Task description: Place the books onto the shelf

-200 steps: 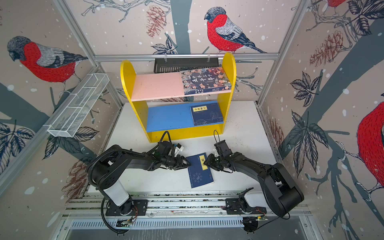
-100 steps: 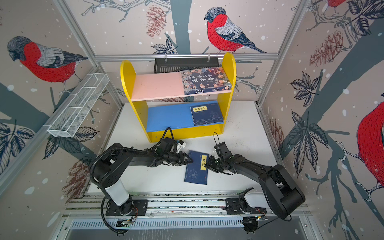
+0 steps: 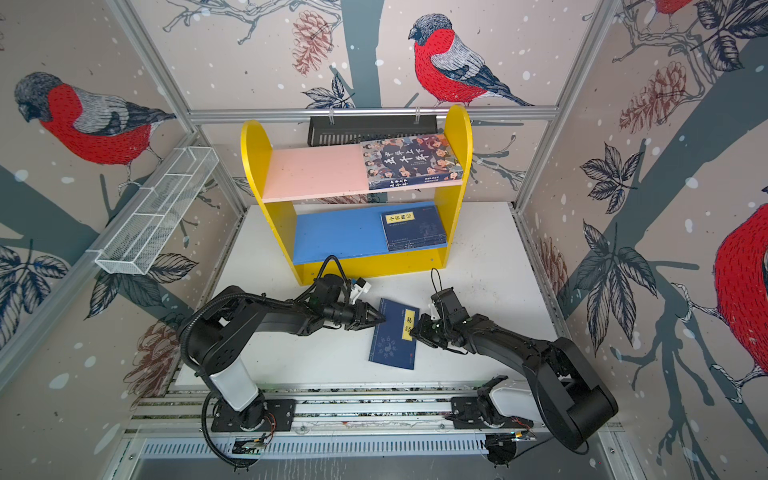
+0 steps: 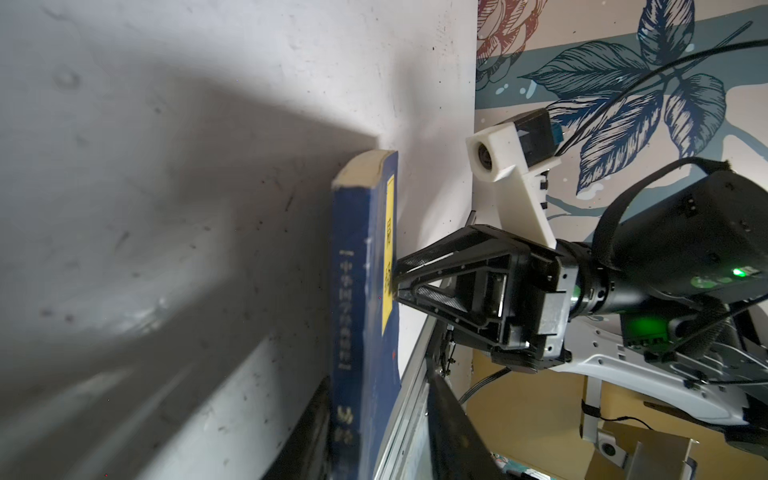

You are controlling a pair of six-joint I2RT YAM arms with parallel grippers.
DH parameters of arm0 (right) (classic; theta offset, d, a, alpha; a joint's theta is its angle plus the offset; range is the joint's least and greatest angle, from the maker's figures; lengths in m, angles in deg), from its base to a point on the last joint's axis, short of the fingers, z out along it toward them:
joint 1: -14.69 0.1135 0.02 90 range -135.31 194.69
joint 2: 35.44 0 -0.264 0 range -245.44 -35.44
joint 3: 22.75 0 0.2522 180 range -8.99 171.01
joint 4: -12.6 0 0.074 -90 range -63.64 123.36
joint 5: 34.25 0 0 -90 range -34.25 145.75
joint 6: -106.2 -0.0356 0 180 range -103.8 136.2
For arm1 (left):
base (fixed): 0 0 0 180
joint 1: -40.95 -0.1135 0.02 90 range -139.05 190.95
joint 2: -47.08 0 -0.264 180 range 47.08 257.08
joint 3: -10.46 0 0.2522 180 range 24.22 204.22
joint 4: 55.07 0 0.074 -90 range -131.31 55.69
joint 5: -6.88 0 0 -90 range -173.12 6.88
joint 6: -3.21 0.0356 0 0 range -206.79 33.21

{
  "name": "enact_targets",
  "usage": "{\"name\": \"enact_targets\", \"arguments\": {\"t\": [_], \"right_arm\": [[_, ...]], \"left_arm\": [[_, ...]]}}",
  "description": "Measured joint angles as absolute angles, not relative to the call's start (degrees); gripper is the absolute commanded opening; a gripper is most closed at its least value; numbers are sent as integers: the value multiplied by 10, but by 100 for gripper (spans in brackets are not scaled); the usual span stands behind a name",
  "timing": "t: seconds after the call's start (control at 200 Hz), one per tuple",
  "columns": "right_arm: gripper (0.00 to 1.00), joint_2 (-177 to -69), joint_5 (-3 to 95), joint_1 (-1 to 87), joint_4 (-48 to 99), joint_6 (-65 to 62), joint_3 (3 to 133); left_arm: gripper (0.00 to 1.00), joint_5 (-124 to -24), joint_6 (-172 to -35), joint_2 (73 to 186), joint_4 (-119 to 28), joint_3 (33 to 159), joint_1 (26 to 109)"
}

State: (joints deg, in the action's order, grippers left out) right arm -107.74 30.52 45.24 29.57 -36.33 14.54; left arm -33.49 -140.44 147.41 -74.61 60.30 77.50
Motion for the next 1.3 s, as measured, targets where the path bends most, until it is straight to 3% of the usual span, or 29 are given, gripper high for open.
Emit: {"name": "enact_targets", "arguments": {"t": [0.125, 0.34, 0.425, 0.48, 0.605, 0.916, 1.091, 1.301], "right_arm": [[26, -1078, 303, 452, 287, -365, 145], [31, -1077, 303, 450, 278, -365, 147], [37, -1071, 304, 446, 278, -365, 150], [48, -1055, 308, 443, 282, -365, 154], [56, -992, 335, 427, 309, -375, 171], [61, -794, 398, 414, 394, -403, 226], [62, -706, 407, 422, 383, -459, 198], [69, -686, 414, 468, 322, -516, 164]], "left_arm": [[35, -328, -1405, 1474, -753, 606, 780], [0, -329, -1386, 1468, -723, 623, 794], [0, -338, -1369, 1457, -699, 628, 795], [0, -342, -1360, 1443, -682, 629, 795], [0, -355, -1333, 1395, -644, 630, 795], [0, -348, -1297, 1257, -623, 621, 743], [0, -335, -1377, 1250, -679, 625, 665], [0, -316, -1499, 1266, -814, 625, 647]]}}
